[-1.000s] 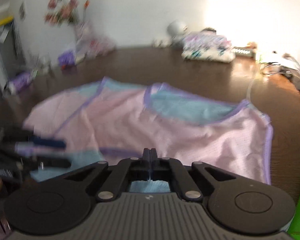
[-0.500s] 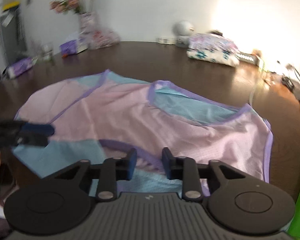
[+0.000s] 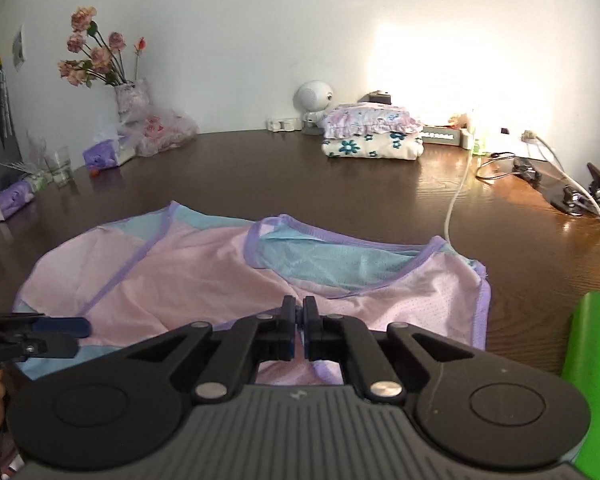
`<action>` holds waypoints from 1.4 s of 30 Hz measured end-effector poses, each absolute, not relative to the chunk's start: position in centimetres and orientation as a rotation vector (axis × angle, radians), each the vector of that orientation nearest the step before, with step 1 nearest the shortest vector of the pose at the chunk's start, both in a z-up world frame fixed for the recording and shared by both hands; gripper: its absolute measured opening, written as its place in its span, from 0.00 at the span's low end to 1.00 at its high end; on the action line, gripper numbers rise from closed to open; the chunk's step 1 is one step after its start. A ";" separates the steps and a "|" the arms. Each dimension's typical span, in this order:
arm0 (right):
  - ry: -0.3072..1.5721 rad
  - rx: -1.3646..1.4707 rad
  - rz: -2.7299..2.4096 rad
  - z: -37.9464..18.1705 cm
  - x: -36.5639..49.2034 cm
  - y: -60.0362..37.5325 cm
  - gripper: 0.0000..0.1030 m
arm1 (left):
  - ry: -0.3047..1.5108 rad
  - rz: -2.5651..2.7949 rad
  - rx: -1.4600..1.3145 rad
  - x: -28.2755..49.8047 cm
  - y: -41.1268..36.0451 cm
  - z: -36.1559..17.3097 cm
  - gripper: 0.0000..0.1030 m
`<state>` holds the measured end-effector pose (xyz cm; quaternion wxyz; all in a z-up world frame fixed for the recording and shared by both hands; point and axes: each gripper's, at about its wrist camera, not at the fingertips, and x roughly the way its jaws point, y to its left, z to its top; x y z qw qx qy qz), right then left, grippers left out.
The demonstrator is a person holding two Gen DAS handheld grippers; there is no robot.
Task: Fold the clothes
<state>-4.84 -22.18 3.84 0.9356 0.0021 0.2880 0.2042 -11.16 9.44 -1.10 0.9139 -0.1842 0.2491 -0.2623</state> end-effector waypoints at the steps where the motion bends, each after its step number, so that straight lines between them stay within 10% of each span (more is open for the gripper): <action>1: 0.584 0.019 0.392 3.9 -4.6 -22.3 0.03 | 0.511 -0.539 -0.369 -11.2 9.3 -1.1 0.46; 14: 0.453 0.293 0.447 7.7 -5.0 -24.9 0.04 | 0.499 -0.526 -0.266 -11.8 8.2 -1.1 0.46; 24: 0.630 0.113 0.468 5.8 -6.3 -23.1 0.33 | 0.552 -0.528 -0.256 -12.0 7.1 1.2 0.57; 29: 0.722 0.038 0.598 4.3 -6.0 -20.0 0.33 | 0.543 -0.556 -0.194 -11.8 5.1 1.8 0.58; 35: 0.728 0.015 0.592 2.6 -5.8 -18.3 0.05 | 0.570 -0.523 -0.200 -11.3 4.6 1.4 0.58; 42: 0.686 0.010 0.625 4.3 -9.2 -19.5 0.05 | 0.584 -0.467 -0.225 -11.4 7.0 0.3 0.58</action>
